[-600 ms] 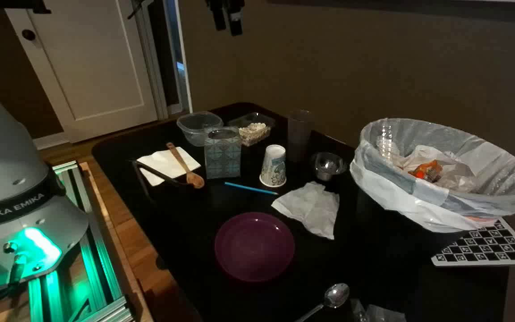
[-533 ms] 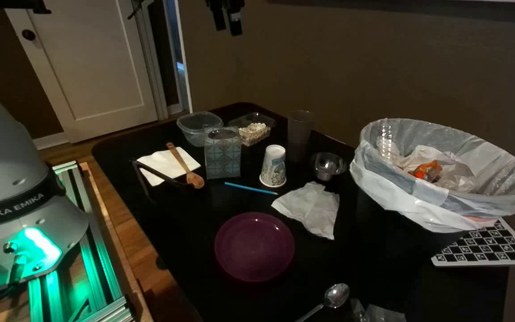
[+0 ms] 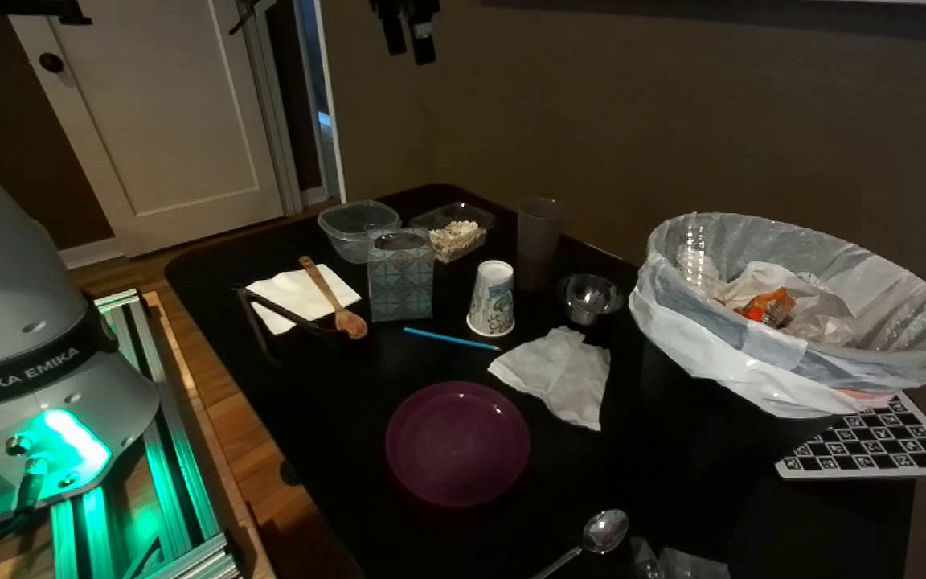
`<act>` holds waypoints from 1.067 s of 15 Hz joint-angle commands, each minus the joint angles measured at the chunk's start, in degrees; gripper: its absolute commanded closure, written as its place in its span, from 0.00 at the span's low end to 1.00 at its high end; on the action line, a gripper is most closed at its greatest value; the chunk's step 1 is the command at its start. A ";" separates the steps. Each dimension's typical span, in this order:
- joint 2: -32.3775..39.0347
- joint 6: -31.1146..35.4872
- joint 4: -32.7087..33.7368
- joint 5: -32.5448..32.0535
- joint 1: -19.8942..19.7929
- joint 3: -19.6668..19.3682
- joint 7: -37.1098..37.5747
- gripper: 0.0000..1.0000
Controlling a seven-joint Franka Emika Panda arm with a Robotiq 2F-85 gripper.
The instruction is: Place the coffee cup upright.
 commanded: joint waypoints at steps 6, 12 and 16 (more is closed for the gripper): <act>17.63 4.52 -0.81 0.15 -6.68 -4.57 6.89 0.00; 25.60 6.31 -1.02 5.43 -5.33 -7.91 4.77 0.00; 28.19 6.64 0.16 6.62 -4.95 -8.13 4.60 0.00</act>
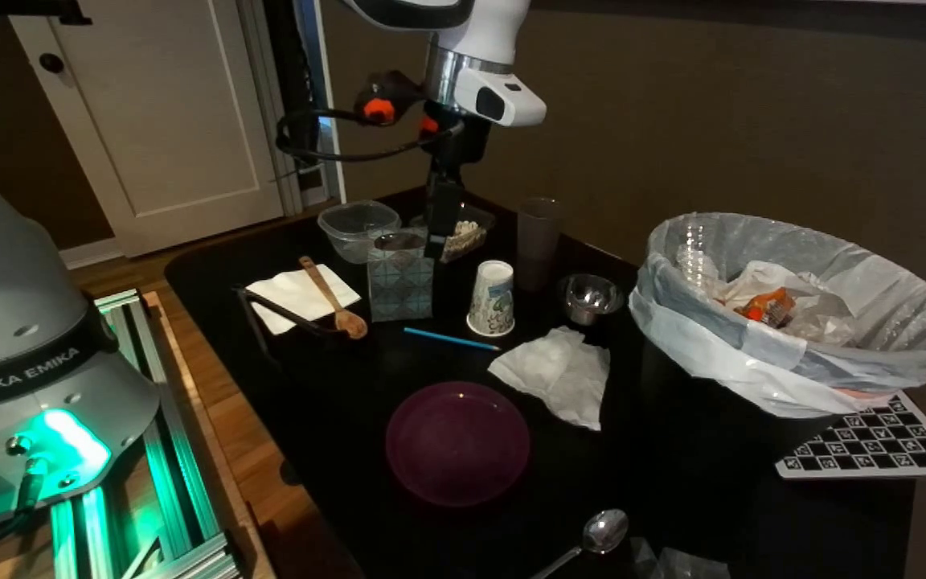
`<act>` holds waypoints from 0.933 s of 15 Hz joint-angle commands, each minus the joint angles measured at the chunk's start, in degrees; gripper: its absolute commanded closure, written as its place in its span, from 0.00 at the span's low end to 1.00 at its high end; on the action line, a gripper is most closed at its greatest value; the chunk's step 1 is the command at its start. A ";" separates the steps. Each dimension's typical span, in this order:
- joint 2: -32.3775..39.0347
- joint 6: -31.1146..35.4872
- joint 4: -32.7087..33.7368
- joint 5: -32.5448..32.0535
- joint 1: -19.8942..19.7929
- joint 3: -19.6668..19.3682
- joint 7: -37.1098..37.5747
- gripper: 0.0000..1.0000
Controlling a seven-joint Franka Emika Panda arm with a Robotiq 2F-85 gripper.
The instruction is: Place the coffee cup upright.
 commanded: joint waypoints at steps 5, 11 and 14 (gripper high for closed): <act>6.93 5.11 1.03 4.25 0.91 -1.71 -0.73 0.00; 16.57 19.10 2.72 7.91 1.59 -1.76 3.37 0.00; 19.79 22.92 4.71 9.01 2.22 -1.71 4.73 0.00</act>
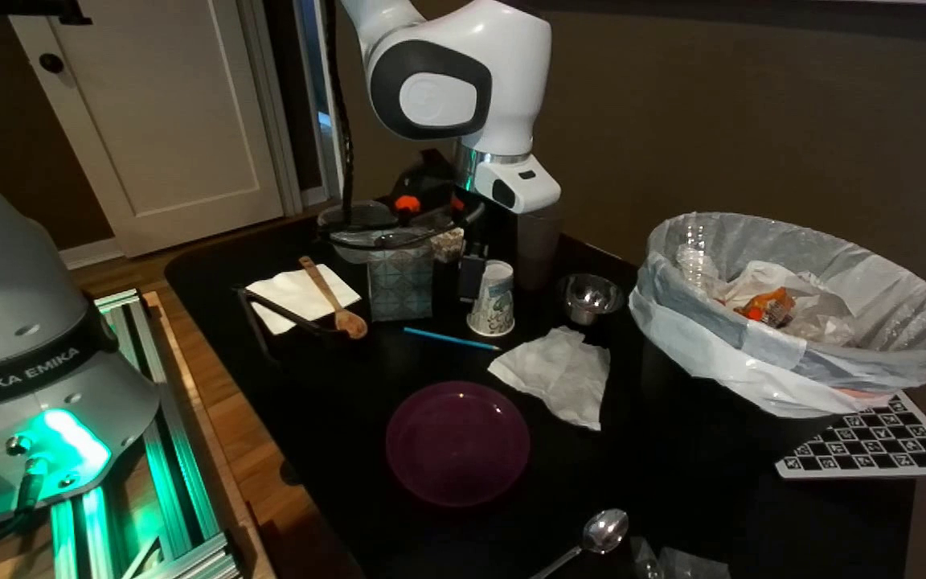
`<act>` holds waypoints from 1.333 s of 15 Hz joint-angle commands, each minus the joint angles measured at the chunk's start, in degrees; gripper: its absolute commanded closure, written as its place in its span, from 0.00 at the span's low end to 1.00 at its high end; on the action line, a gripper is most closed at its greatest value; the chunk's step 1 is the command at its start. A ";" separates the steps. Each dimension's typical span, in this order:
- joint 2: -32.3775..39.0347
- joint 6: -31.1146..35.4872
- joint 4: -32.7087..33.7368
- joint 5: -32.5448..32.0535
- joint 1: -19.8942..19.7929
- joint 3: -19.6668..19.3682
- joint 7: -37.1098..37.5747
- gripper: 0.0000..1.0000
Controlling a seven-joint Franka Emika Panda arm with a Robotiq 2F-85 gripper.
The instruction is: Place the coffee cup upright.
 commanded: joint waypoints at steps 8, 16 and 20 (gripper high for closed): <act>9.07 4.38 10.54 3.41 3.57 0.13 4.08 0.00; 14.22 -0.83 16.49 6.56 3.92 0.45 5.01 0.00; 17.02 -2.82 19.90 6.53 4.34 0.66 5.53 0.00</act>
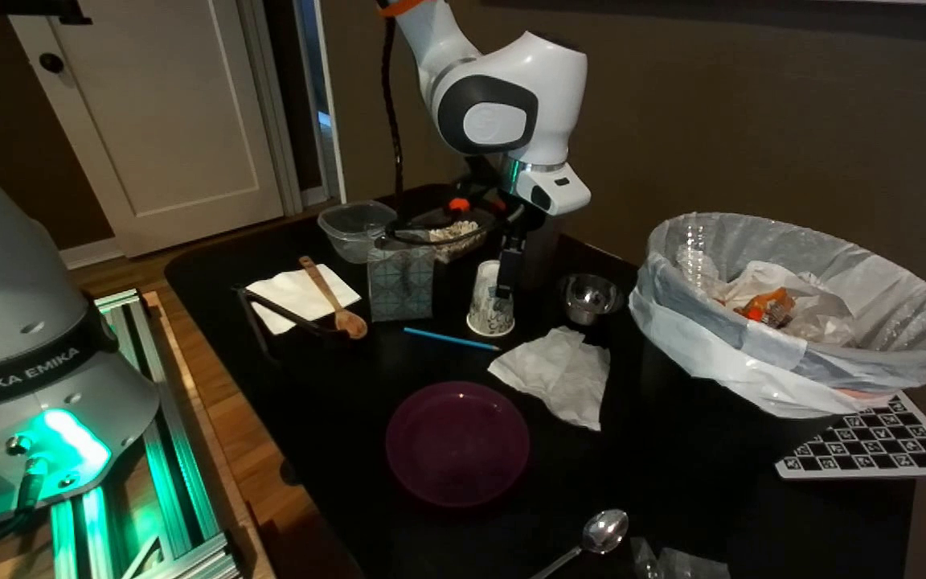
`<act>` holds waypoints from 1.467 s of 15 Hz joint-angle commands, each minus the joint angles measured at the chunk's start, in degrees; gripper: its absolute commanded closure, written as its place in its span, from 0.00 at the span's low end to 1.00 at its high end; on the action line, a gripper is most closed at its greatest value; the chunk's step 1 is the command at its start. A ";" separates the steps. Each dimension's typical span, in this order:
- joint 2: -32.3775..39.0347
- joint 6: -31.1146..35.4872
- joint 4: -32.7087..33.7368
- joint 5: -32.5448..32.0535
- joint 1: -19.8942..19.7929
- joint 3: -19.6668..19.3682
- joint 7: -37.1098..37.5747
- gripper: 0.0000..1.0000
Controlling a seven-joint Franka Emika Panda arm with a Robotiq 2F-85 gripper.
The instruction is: Place the coffee cup upright.
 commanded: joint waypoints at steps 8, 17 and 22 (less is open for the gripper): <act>7.26 -10.05 10.66 1.76 1.38 0.68 1.05 0.00; 8.92 -11.29 12.87 2.06 1.67 0.57 1.23 0.09; 7.83 -11.03 11.82 1.17 2.41 0.14 1.62 0.42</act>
